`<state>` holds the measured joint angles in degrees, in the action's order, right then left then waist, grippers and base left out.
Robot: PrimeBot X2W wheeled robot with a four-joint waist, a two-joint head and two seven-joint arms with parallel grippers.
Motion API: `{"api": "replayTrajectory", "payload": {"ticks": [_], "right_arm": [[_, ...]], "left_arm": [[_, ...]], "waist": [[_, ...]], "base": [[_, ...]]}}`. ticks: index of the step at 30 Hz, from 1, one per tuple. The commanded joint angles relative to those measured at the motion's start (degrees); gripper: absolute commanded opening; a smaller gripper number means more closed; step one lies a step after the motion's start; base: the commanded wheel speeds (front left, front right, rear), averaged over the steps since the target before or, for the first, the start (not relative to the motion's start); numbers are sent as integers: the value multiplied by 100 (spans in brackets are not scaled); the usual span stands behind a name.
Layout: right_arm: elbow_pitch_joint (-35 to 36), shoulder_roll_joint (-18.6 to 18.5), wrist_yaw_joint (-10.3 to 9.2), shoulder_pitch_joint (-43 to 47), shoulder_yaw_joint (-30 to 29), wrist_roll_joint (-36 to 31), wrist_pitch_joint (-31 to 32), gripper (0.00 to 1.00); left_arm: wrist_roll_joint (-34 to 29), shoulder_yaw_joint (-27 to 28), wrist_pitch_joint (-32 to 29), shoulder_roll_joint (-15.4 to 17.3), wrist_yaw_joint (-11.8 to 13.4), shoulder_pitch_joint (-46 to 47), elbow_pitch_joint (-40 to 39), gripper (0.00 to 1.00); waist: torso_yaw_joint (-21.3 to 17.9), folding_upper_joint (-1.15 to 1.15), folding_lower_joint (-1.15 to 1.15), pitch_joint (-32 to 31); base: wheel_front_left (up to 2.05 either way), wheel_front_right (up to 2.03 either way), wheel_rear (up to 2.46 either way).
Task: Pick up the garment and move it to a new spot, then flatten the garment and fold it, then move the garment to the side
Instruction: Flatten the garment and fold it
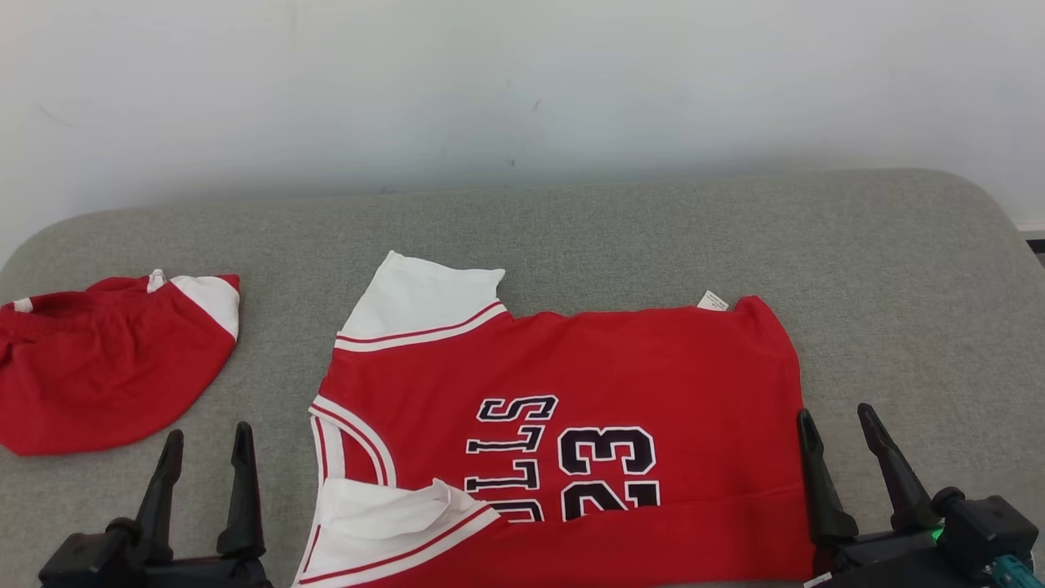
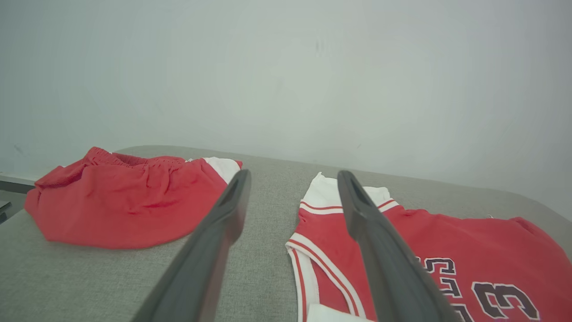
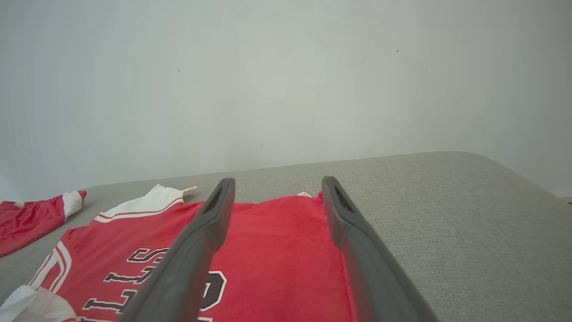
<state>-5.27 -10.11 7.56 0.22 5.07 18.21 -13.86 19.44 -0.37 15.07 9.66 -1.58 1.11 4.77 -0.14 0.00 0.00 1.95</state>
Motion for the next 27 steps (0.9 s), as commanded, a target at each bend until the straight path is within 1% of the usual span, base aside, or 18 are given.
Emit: {"api": "replayTrajectory", "payload": {"ticks": [1,10,17,21,23,27], "right_arm": [[-20,33,-16,-4,-17,-44,-40,100],[-182,269,-16,139,-168,-308,-132,100],[-319,288,-16,179,-174,-382,-136,100],[-367,243,-16,53,-167,-378,-137,100],[-436,161,-16,-147,-129,-352,-138,100],[-686,-28,-16,-671,-74,-262,-11,100]], "left_arm": [[-60,40,11,-28,-29,-39,-20,100],[-484,231,12,-182,-296,-291,1,100],[-581,380,12,-347,-409,-379,126,100],[-553,446,11,-409,-470,-260,234,100],[-546,434,9,-361,-496,-52,332,100],[-479,350,9,-140,-555,510,542,100]], "waist": [[0,0,0,4],[61,0,0,60],[91,0,0,61],[82,0,0,118],[51,0,0,175],[-17,0,0,328]], "base": [[0,0,0],[0,0,0],[0,0,0],[0,0,0],[0,0,0],[0,0,0]]}}
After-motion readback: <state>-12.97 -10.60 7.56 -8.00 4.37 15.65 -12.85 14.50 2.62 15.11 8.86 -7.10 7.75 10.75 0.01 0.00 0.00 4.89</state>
